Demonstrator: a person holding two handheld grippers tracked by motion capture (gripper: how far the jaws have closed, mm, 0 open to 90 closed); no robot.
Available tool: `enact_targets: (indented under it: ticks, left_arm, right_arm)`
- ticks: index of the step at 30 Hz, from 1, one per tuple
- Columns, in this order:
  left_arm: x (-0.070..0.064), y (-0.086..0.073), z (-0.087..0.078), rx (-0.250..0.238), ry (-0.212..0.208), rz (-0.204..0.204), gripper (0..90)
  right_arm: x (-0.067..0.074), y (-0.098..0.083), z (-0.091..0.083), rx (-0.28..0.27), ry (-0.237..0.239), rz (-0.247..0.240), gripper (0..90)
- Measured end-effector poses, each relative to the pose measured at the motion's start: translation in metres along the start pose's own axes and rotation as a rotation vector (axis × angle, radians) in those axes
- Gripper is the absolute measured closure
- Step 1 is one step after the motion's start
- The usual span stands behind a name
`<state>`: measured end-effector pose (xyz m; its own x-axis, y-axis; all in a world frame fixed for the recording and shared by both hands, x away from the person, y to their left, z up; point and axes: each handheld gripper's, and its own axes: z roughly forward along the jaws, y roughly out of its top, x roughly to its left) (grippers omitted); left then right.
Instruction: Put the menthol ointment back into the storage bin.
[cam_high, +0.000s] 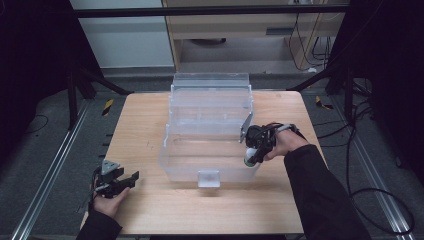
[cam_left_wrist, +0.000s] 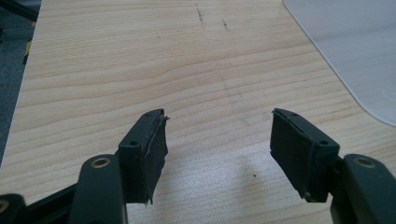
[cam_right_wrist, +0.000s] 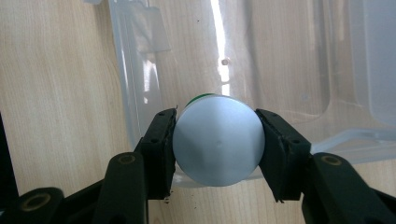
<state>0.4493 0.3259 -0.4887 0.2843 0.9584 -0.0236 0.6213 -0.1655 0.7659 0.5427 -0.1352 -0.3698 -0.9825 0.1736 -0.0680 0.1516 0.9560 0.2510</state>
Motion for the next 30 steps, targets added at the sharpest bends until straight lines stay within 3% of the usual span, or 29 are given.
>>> enact_targets:
  ticks: [30]
  left_arm:
    - [0.001,0.0,0.0,0.001,-0.001,-0.002,35.6]
  right_arm:
    - [0.001,-0.001,0.012,0.039,0.03,0.01,50.1]
